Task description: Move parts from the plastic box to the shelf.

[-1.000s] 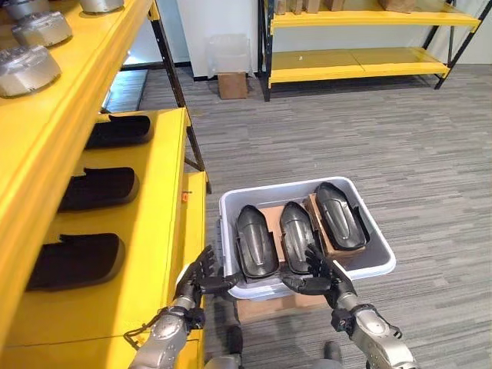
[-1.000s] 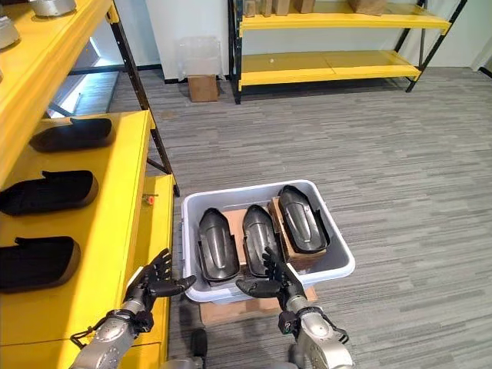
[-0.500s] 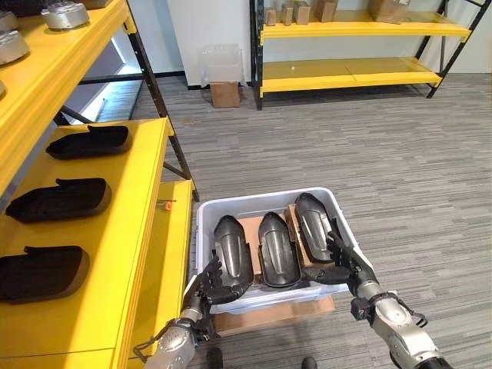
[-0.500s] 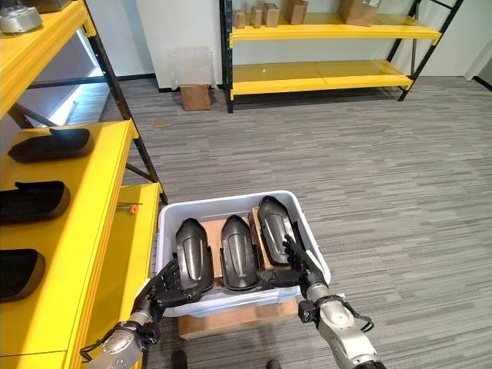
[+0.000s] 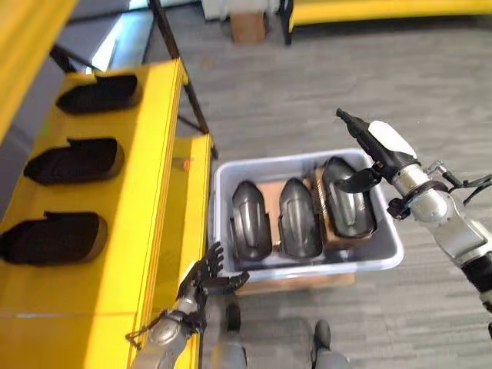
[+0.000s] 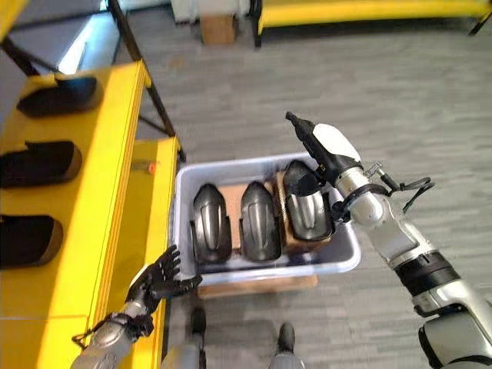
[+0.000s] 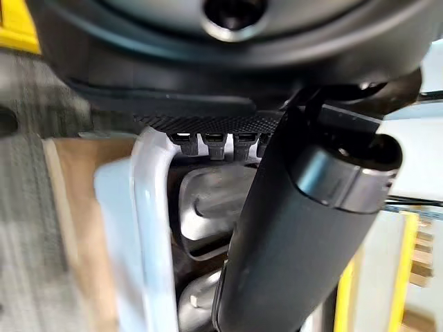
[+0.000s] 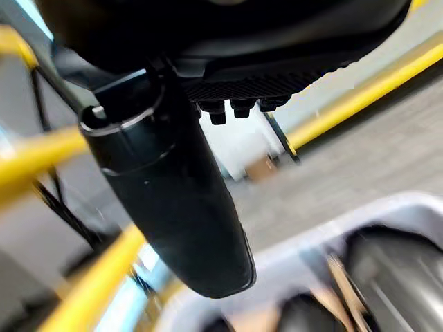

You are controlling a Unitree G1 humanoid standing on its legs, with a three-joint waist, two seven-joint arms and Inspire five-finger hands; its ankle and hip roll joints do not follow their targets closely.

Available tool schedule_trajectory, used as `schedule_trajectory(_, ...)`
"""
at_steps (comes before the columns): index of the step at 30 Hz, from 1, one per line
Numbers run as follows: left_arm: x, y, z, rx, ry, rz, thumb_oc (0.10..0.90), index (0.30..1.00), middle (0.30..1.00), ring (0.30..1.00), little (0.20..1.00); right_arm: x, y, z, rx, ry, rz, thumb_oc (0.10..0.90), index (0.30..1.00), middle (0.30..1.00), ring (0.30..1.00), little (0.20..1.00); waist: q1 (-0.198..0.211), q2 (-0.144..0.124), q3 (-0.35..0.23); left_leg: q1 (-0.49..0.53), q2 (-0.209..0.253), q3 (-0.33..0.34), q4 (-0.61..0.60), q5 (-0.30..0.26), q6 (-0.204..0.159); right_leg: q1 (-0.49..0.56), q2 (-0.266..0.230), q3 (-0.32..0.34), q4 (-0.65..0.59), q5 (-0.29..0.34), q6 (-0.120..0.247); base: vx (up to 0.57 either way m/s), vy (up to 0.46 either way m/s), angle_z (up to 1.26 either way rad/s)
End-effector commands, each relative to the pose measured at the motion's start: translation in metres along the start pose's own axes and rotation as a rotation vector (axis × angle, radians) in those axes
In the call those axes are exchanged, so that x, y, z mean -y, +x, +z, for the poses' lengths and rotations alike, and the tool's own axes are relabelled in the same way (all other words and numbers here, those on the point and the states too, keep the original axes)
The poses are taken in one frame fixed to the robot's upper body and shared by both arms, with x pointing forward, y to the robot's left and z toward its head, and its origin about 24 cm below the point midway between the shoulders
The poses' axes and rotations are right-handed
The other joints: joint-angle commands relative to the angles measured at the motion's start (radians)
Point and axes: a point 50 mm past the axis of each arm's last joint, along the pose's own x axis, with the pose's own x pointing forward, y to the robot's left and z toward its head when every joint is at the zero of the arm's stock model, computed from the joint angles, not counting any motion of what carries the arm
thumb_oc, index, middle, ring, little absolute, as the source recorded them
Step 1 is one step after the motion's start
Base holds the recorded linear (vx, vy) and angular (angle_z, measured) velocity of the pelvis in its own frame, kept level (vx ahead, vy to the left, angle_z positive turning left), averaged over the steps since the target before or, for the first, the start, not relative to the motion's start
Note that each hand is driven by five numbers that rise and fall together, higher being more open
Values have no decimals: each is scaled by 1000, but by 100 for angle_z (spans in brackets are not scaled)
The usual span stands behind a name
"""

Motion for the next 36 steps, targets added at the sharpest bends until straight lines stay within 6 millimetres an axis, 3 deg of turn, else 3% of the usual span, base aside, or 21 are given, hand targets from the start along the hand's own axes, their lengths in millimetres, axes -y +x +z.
schedule_trajectory(1, -5, 5, 35, 175, 24, -25, 900, 1000, 1000, 1000, 1000, 25, 8, 28, 135, -40, -87, 900, 1000, 1000, 1000, 1000, 4, -49, -35, 101, 55, 22, 55, -120, -27, -73, -49, -5, 121, -56, -14, -73, 10, 6)
schedule_trajectory(6, -3, 7, 41, 195, 38, -35, 900, 1000, 1000, 1000, 1000, 31, 14, 22, 93, -104, -55, 900, 1000, 1000, 1000, 1000, 6, -46, 7, 45, 59, 27, 71, -110, -27, -145, -47, 10, 146, -49, -12, -82, 5, 2)
schedule_trajectory(13, 2, 12, 47, 215, 43, -46, 900, 1000, 1000, 1000, 1000, 24, 14, 26, 106, -117, -10, 900, 1000, 1000, 1000, 1000, -1, -58, 36, 12, 60, 28, 100, -120, -21, -183, -41, 24, 165, -48, -13, -19, -2, -4)
schedule_trajectory(24, -2, 12, 51, 226, 53, -35, 900, 1000, 1000, 1000, 1000, 26, -5, 19, 107, -167, 4, 900, 1000, 1000, 1000, 1000, -20, -82, 51, 0, 61, 37, 123, -141, -16, -202, -38, 36, 164, -41, -10, -1, 2, -2)
schedule_trajectory(36, -3, 12, 52, 231, 56, -34, 900, 1000, 1000, 1000, 1000, 26, -9, 10, 77, -288, 0, 900, 1000, 1000, 1000, 1000, -30, -78, 60, -8, 54, 45, 131, -148, -14, -218, -41, 49, 166, -35, -10, -4, 8, -3)
